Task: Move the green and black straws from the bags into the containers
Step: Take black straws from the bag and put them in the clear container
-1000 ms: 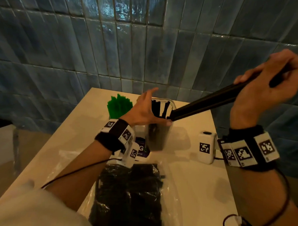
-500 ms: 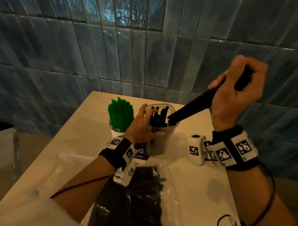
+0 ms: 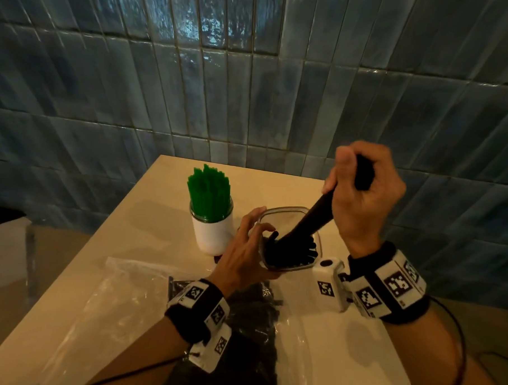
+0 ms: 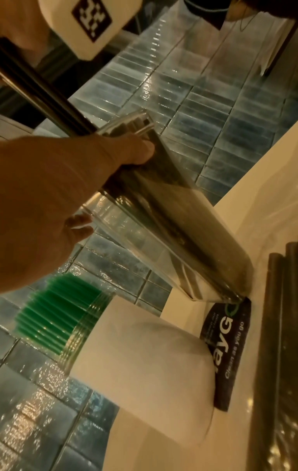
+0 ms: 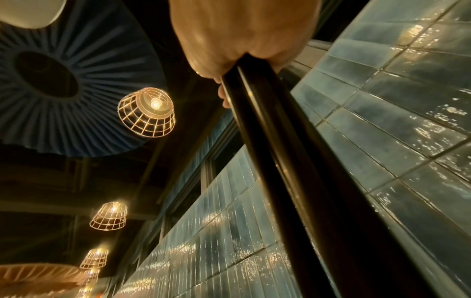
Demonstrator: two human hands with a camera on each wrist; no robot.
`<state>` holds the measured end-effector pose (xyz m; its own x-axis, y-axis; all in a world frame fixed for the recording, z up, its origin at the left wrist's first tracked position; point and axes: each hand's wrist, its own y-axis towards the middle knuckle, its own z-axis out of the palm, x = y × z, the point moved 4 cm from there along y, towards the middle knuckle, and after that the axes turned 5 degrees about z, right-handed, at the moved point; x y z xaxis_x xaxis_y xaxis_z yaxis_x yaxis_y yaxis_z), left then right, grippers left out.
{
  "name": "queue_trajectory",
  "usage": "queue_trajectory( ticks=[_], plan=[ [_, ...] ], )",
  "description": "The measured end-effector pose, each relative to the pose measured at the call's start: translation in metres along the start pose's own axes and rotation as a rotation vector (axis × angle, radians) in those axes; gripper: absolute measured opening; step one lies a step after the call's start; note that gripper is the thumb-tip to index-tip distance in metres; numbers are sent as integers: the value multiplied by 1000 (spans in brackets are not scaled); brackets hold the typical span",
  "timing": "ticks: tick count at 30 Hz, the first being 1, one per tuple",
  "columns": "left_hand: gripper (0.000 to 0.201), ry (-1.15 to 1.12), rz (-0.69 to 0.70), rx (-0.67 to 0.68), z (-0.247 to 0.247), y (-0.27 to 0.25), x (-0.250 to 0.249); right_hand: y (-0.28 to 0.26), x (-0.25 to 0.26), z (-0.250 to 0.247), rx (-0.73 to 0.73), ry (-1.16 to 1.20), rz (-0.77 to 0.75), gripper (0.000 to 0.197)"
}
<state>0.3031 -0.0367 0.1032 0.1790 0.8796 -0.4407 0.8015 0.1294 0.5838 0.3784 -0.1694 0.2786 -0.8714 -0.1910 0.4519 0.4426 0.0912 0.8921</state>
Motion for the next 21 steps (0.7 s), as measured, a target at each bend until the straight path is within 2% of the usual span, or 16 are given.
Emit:
queue_trajectory(
  ticks=[2, 5, 8, 10, 12, 16, 18, 19, 21],
  plan=[
    [94, -19, -1, -4, -3, 0, 0, -2, 1, -3, -29, 60, 50, 9],
    [107, -75, 1, -34, -4, 1, -3, 7, 2, -8, -118, 180, 49, 12],
    [114, -123, -31, -32, -2, 1, -3, 1, 0, 0, -77, 143, 29, 10],
    [115, -152, -69, -3, -1, 1, -3, -15, -10, 12, 45, 56, 122, 4],
    [116, -188, -103, 28, -1, 0, -2, -38, -26, 23, 236, -57, 239, 20],
    [115, -246, -146, 20, -1, 0, 1, -84, -54, 40, 787, -267, 402, 22],
    [115, -242, -144, 19, -1, -1, 3, -103, -62, 41, 1057, -363, 522, 35],
    [115, -240, -152, 17, 0, -2, 5, -107, -64, 38, 1113, -393, 551, 41],
    [115, -254, -181, 13, 0, -1, 8, -103, -65, 32, 1048, -459, 510, 39]
  ],
)
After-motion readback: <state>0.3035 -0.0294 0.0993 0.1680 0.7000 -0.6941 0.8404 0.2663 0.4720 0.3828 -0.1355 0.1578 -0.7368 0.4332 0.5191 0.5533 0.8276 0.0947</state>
